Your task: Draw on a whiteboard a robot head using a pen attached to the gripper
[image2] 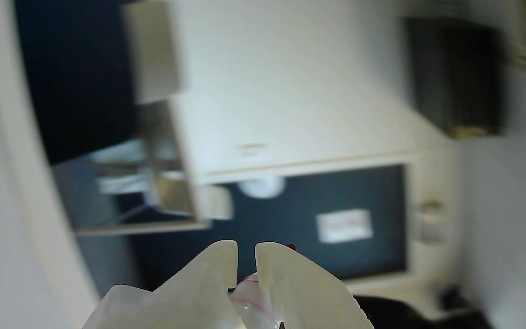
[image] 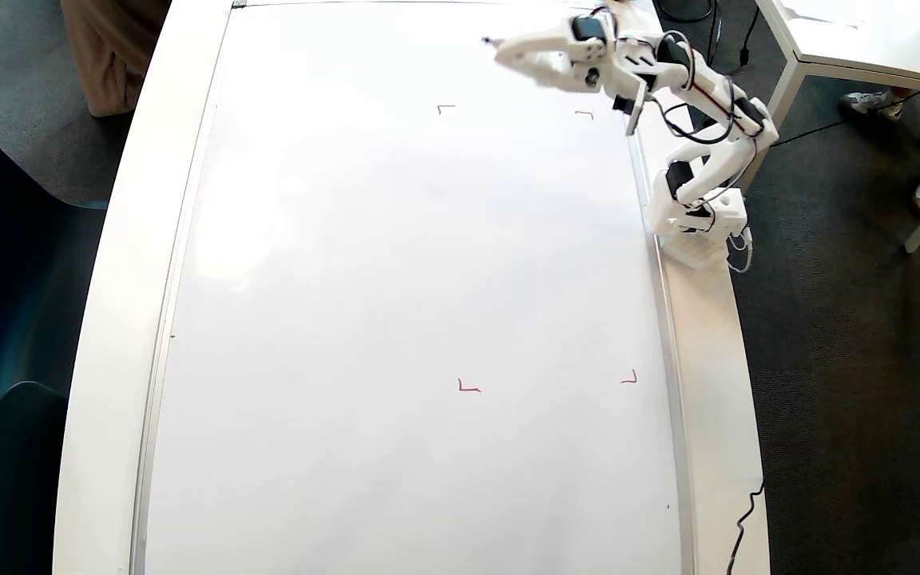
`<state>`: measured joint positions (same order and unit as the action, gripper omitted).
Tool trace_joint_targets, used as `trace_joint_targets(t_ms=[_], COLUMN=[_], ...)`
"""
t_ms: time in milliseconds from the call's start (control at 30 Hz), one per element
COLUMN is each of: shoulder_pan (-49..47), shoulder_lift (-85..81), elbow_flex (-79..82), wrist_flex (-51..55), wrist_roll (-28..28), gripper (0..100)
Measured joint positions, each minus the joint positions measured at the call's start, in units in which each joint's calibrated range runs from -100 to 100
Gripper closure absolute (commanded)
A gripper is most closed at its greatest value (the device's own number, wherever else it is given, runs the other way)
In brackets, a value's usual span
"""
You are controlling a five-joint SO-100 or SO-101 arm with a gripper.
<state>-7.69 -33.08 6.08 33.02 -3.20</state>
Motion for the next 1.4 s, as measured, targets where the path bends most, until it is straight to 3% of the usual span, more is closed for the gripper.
trace_joint_targets(t_ms=[200,433,533,667,1133,1400], shoulder_pan=[-5.8,-8.7,-9.0,-12.8,-17.3,-19.4], shoulder_lift=[14.1,30.4,38.2,44.7,70.0,73.3], elbow_flex=[-11.4,-17.3,-18.4,-21.0,-49.8,-52.9], wrist_flex=[35.6,55.7,57.8,58.4,58.5,58.4], wrist_roll=[-0.1,-1.6,-7.6,-10.7,-11.4,-13.5], gripper=[99,99,99,99,99,99])
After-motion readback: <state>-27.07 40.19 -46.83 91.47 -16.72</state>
